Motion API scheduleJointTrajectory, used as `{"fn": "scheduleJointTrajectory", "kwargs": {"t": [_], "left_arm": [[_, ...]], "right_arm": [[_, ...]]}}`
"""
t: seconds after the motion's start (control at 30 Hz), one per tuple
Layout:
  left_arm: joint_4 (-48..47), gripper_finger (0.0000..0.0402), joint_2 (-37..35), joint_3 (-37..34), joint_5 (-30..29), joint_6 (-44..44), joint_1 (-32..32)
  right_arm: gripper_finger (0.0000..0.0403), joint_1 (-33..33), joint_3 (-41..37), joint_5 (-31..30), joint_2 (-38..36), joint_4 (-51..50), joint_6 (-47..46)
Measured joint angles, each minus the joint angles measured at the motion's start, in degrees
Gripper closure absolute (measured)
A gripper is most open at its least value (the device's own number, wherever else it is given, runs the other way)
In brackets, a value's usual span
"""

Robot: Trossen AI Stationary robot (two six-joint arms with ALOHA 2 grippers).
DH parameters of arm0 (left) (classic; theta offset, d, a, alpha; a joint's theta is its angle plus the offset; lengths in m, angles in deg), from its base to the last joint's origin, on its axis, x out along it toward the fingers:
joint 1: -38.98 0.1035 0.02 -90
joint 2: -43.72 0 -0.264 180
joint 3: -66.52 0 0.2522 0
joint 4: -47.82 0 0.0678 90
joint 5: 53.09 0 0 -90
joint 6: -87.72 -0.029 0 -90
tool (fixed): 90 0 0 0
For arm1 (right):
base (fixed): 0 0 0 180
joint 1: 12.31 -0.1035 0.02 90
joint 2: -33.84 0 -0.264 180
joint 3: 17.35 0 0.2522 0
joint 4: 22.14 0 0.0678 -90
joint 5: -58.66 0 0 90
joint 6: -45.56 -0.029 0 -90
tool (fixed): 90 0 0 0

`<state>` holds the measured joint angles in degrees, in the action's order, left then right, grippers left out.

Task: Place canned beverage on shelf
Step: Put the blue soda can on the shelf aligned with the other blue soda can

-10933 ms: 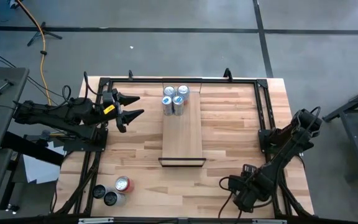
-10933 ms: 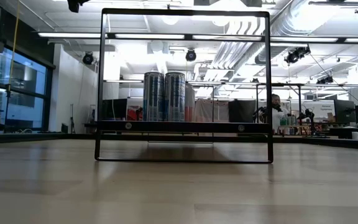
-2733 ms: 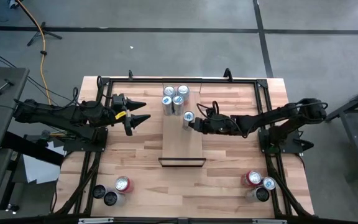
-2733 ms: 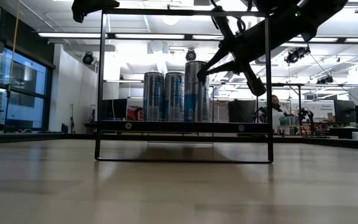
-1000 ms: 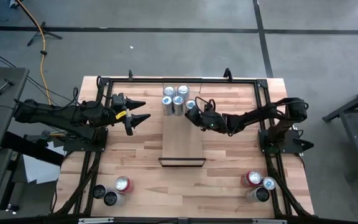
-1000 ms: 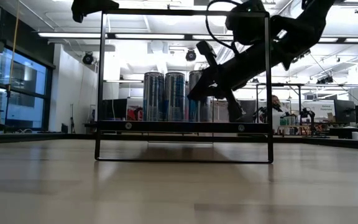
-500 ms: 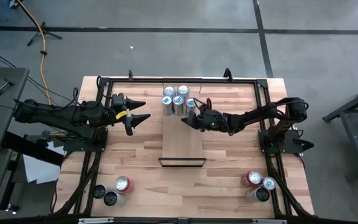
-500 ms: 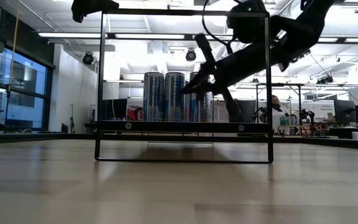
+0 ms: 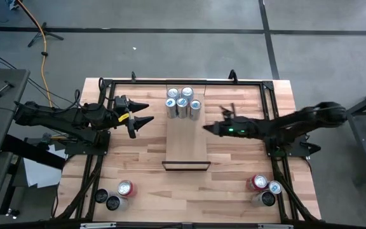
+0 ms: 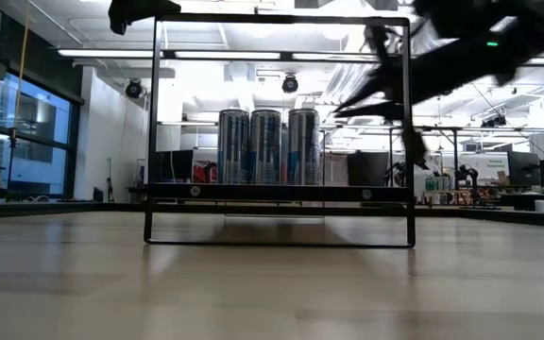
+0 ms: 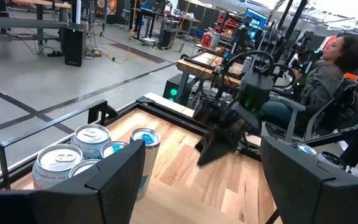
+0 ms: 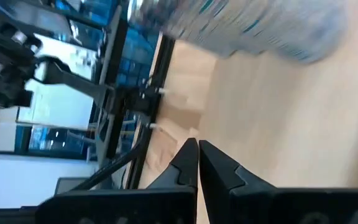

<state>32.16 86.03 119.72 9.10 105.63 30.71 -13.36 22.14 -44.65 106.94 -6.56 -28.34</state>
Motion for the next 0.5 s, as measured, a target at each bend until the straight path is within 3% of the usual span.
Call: {"fn": "scheduleJointTrajectory", "kwargs": {"t": [0.13,0.23,0.4,0.5], "left_arm": [[0.0,0.0124,0.0,0.0,-0.9,0.0,0.0],[0.0,0.0124,0.0,0.0,-1.5,0.0,0.0],[0.1,0.0124,0.0,0.0,-3.1,0.0,0.0],[0.2,0.0124,0.0,0.0,-3.4,0.0,0.0]], "right_arm": [[0.0403,-0.9,-6.2,-2.9,-9.6,-0.8,1.8],[0.0403,-0.8,-5.4,-3.2,-13.0,-4.7,4.4],[0.0403,0.6,3.4,-3.6,-10.6,-18.5,14.8],[0.0403,1.7,9.2,-6.9,-6.1,-26.9,19.4]]}}
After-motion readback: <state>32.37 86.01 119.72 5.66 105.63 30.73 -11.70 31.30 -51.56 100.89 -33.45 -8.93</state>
